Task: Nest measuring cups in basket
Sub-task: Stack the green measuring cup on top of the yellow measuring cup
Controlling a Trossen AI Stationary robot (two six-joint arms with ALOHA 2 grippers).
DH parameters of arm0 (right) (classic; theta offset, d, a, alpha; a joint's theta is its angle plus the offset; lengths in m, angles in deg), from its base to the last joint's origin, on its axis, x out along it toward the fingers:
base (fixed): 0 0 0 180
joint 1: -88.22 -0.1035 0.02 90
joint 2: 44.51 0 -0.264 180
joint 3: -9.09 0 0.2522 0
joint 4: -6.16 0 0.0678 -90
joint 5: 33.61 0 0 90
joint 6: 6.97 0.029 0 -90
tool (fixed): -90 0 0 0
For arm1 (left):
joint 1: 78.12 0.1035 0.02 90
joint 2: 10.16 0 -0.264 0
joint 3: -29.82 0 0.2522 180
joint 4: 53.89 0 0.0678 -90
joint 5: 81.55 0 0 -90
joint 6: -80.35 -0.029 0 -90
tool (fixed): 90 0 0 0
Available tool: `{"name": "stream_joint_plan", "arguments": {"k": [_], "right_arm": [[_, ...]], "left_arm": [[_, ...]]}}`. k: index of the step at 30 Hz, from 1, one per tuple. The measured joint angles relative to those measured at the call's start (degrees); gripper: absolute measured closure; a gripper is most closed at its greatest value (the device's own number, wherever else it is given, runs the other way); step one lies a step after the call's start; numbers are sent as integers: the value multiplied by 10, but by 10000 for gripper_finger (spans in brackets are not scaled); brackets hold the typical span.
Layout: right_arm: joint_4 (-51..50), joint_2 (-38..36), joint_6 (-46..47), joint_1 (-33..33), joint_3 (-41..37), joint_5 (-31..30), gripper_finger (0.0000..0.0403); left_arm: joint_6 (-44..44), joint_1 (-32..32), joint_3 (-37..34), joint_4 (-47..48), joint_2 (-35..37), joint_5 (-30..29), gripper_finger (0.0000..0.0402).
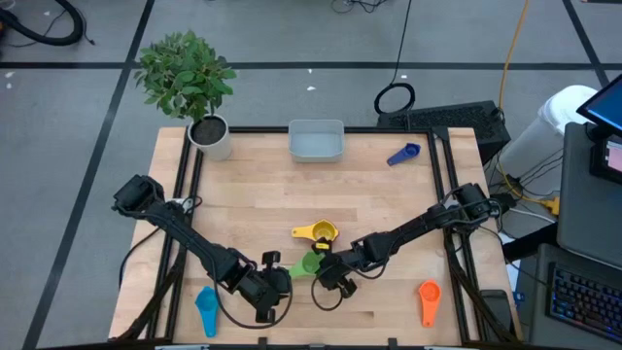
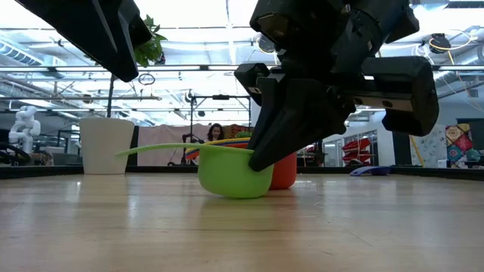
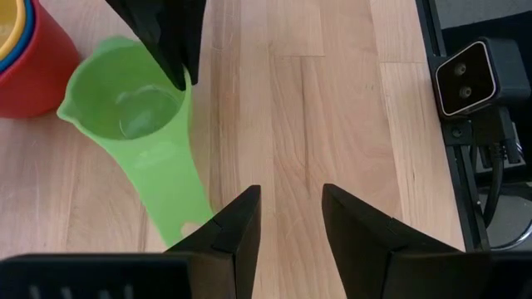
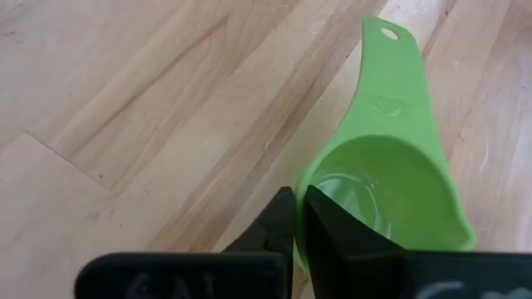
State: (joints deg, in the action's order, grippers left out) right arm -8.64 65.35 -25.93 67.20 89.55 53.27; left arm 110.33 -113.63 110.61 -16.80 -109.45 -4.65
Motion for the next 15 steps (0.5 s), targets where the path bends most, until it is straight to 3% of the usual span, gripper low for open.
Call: {"name": "stream_joint_plan", "arguments": {"k": [12, 15], "right_arm": [[-61, 0, 0, -28, 86, -1, 402], [-122, 0, -3, -36, 111, -53, 402]], "left_arm": [[2, -3, 0, 2, 0, 4, 270], [1, -7, 0, -7, 2, 10, 270]]}}
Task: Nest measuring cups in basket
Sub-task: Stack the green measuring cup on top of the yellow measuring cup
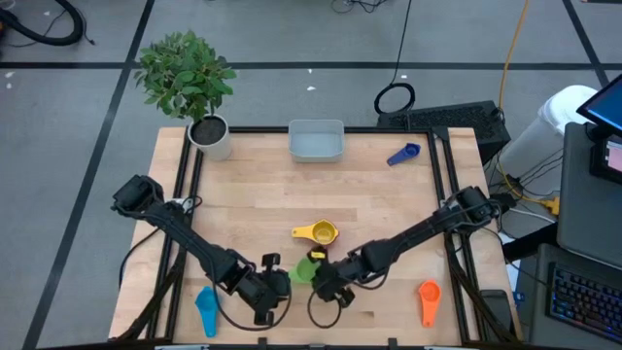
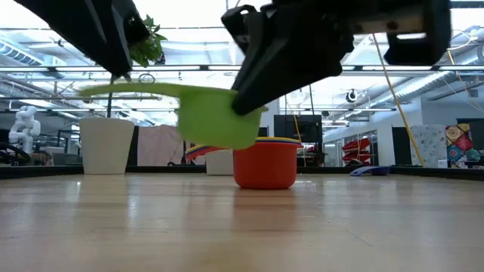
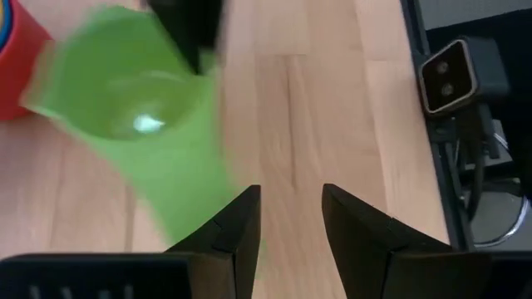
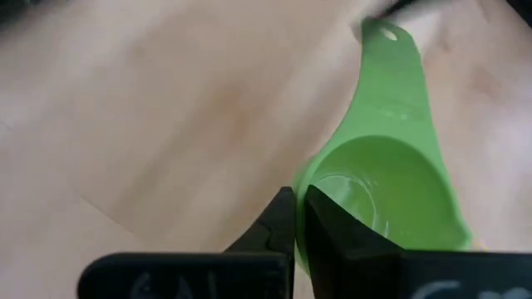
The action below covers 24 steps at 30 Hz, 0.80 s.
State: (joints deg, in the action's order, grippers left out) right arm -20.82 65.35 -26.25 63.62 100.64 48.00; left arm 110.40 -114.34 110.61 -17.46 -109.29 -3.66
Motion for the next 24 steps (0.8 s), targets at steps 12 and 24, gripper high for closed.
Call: {"name": "stream_joint_plan", "arguments": {"k": [12, 24], "right_arm": [[-131, -1, 60, 14, 55, -114, 402], [-166, -45, 130, 37, 55, -169, 403]], "left_arm": [[-28, -11, -1, 11, 58, -53, 270], [-25, -22, 0, 54, 100, -103, 270]]}}
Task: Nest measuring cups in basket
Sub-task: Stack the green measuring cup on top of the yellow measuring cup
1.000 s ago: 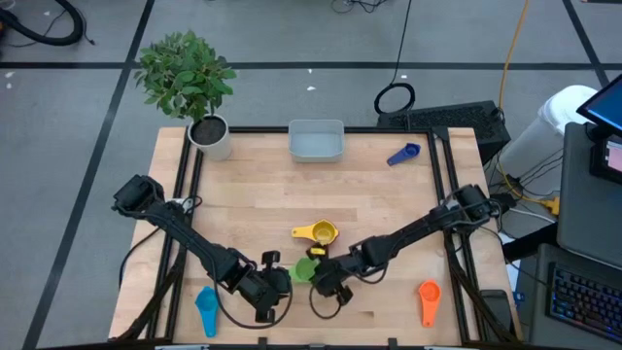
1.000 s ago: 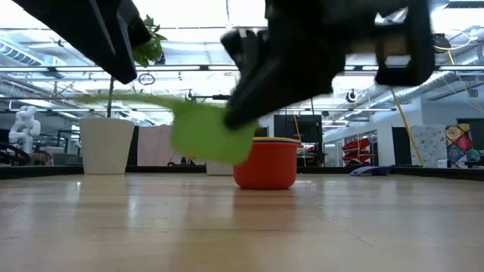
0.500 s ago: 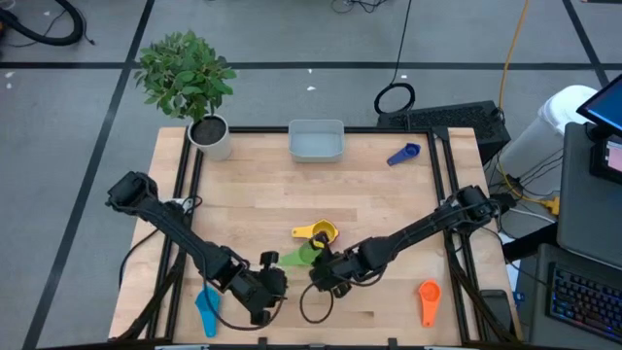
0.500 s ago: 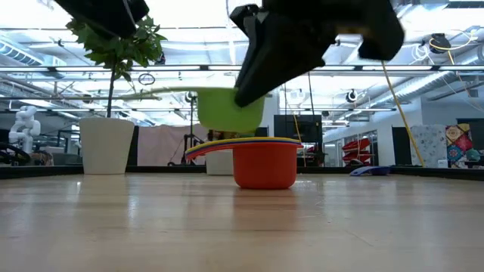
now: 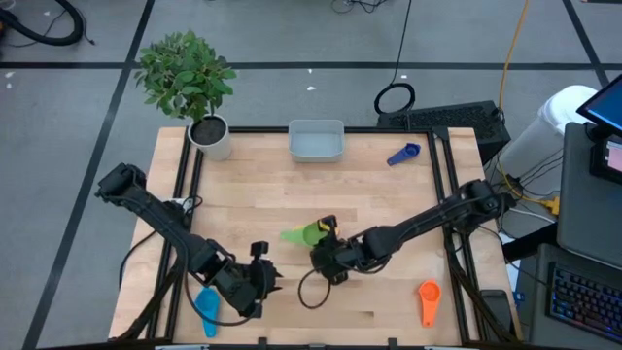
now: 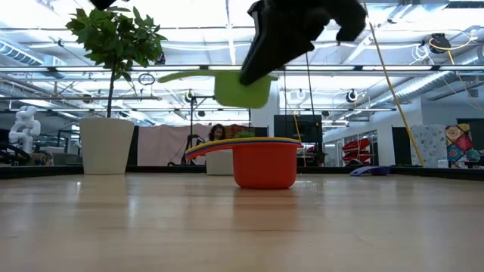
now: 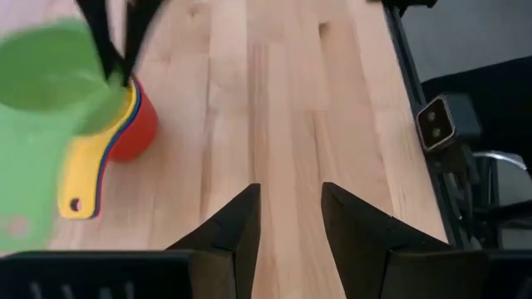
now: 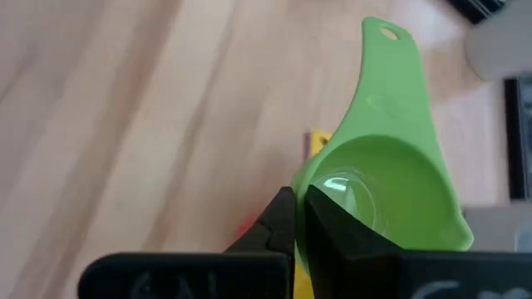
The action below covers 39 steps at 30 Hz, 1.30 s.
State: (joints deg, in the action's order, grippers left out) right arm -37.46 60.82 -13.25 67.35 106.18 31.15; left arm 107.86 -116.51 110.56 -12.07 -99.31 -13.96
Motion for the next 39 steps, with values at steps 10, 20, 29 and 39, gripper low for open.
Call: {"name": "stream_joint_plan", "arguments": {"k": [10, 20, 29, 39], "right_arm": [[-60, -6, 81, 36, -1, 61, 403], [-38, -5, 102, 37, -23, 90, 403], [14, -5, 103, 39, -70, 93, 400], [49, -5, 102, 39, -71, 120, 319]], "left_arm": [[4, 0, 0, 4, 0, -2, 270], [4, 0, 0, 4, 0, -2, 270], [4, 0, 0, 4, 0, -2, 270], [11, 0, 0, 4, 0, -2, 270]]}}
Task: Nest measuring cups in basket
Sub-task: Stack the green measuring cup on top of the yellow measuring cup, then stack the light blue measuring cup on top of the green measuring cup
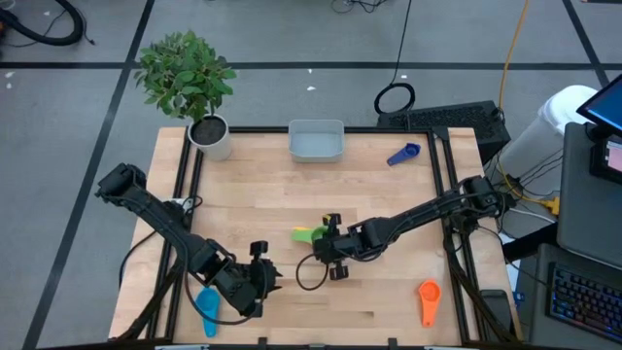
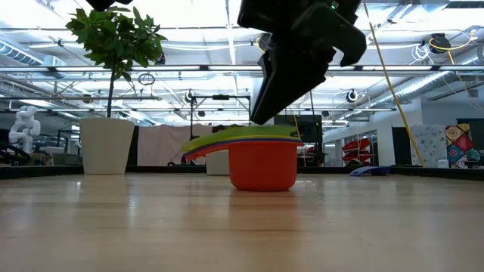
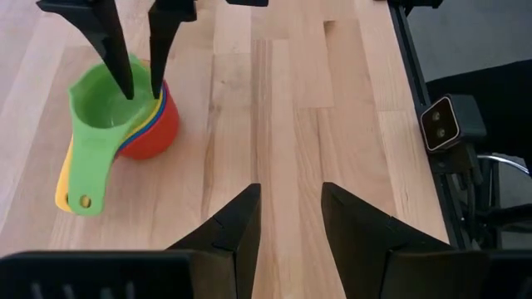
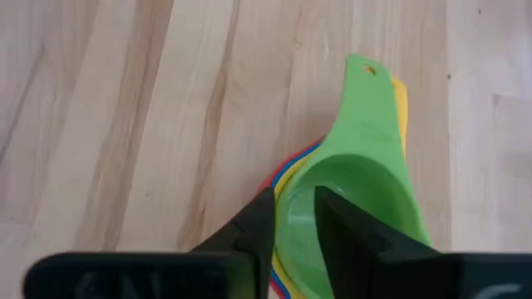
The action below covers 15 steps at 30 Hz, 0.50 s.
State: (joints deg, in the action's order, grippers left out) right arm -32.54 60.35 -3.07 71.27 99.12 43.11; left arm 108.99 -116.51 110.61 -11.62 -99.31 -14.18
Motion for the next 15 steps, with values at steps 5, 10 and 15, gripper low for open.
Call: {"name": "stream_joint_plan", "arguments": {"k": [5, 10, 15], "right_arm": [[-1, 0, 9, 0, 0, 0, 288], [-1, 0, 10, 0, 0, -1, 272], [-3, -16, -2, 0, 0, -33, 271]], "left_arm": [[1, 0, 0, 0, 0, 0, 270], [2, 0, 0, 0, 0, 0, 270], [-2, 1, 0, 11, -1, 0, 270]]}}
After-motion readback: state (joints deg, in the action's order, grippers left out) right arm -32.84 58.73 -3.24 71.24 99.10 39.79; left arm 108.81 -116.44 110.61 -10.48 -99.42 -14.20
